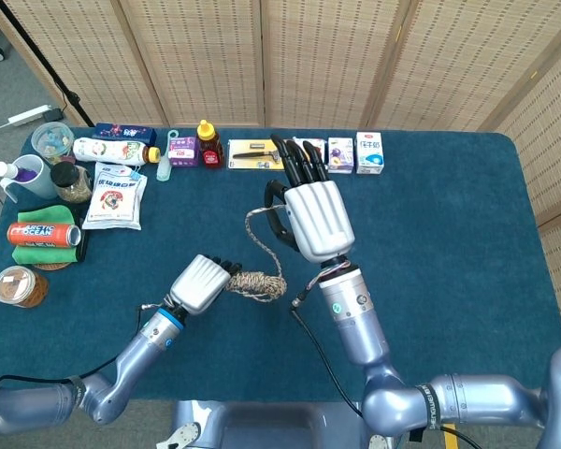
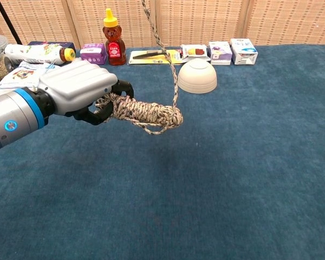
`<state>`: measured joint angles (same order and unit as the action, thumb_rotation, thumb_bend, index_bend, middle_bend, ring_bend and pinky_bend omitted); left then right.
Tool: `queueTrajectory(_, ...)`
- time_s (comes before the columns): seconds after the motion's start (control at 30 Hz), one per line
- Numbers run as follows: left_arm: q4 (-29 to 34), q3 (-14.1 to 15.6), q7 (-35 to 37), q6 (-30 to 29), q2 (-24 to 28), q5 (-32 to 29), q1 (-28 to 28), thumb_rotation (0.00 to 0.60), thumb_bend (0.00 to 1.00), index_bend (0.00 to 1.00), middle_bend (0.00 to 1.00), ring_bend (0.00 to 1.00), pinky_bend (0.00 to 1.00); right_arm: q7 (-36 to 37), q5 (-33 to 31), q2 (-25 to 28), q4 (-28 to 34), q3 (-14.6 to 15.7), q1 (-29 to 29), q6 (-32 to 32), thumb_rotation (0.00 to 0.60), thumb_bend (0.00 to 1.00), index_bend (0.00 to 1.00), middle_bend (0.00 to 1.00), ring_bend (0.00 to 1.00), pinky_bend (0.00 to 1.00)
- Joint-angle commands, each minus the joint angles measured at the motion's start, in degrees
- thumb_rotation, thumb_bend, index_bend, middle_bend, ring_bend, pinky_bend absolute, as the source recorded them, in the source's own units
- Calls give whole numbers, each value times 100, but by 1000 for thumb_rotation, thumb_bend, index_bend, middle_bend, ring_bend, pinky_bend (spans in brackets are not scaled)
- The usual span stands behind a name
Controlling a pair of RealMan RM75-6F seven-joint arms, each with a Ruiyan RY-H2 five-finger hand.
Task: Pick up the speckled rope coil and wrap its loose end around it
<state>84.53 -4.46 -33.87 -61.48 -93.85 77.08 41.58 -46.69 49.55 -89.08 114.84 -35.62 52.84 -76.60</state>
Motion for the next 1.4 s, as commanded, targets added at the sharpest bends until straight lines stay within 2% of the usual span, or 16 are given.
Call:
queueTrajectory(0.03,-118,49,214,69,-23,117,29,600,641,713,544,553,677,179,-366,-61,-216,-219,214,8,600,494,738,0,0,0)
queueTrajectory(0.27,-268,226,875,229,90,558,102,600,644,722,544,551,677,574,-634,-84,-940,-147,371,129,600,493,739,0,0,0)
queueTrajectory(0.6,-471,343,1276,425,84,876,224,600,647,725,544,550,677,763,-898,-63,-1422,-238,725,228,600,493,739,0,0,0)
queueTrajectory(0.8,-412,382,1497,454,181,1013,251,600,650,726,544,550,677,878,-1382,-88,-1641,-539,961,191,600,493,740,0,0,0)
queueTrajectory(0.9,-425,396,1626,469,215,1067,263,600,651,727,544,550,677,836,-1517,-67,-1740,-584,1082,150,600,493,740,0,0,0)
queueTrajectory(1.17,-380,443,2175,511,357,1243,319,600,651,733,544,549,677,999,-1657,-19,-1989,-478,1149,265,600,493,740,0,0,0)
queueTrajectory(1.4,-200,540,3188,555,670,1464,387,600,654,747,544,546,677,1512,-1645,-35,-2483,-250,1094,716,600,494,740,0,0,0)
